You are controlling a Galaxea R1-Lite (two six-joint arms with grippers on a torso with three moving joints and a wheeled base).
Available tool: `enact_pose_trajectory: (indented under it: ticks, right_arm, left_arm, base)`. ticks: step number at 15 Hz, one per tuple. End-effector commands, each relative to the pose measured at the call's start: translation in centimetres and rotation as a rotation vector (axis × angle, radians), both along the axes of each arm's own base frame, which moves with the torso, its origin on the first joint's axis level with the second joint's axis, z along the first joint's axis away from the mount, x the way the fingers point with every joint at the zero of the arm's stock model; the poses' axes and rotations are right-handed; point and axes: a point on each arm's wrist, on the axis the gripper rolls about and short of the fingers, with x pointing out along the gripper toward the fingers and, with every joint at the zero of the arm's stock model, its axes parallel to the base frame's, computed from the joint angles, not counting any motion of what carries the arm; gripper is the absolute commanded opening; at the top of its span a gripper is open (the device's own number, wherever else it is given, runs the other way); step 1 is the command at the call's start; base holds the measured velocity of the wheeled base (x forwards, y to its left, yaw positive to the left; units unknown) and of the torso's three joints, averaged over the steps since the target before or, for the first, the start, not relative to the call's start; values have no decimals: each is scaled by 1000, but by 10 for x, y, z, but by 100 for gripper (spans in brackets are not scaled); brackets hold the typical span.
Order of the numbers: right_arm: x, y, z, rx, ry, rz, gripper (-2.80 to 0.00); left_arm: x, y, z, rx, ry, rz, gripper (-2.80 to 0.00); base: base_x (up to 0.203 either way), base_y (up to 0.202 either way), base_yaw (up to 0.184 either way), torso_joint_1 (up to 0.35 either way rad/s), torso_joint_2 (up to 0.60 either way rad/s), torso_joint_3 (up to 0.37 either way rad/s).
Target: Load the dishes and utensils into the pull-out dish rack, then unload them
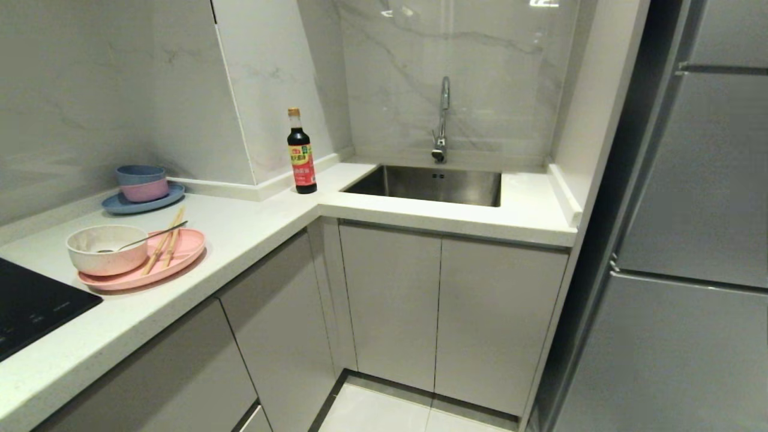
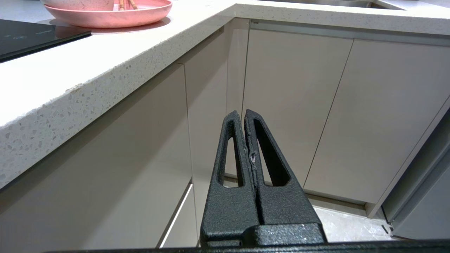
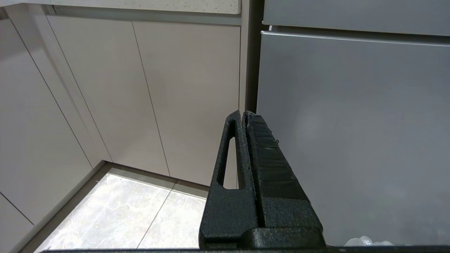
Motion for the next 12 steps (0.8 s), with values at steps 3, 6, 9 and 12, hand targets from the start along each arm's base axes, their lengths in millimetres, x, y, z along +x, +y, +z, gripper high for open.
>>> enact_pose_trajectory:
  ticks: [3,6,9,12]
  right_arm:
    - [0,0,0,0,-2,1,-280]
    - [0,0,0,0,0,0,-280]
    - [0,0,0,0,2,1,-280]
    - [0,0,0,0,1,1,-280]
  left_arm:
    - [0,0,0,0,3,-1,-280]
    - [0,0,0,0,3,0,-280]
    - [0,0,0,0,3,0,-280]
    - [0,0,0,0,3,-1,-280]
  base:
    - [0,0,0,0,0,0]
    - [0,0,0,0,0,0]
    - [0,0,0,0,0,0]
    - [0,0,0,0,0,0]
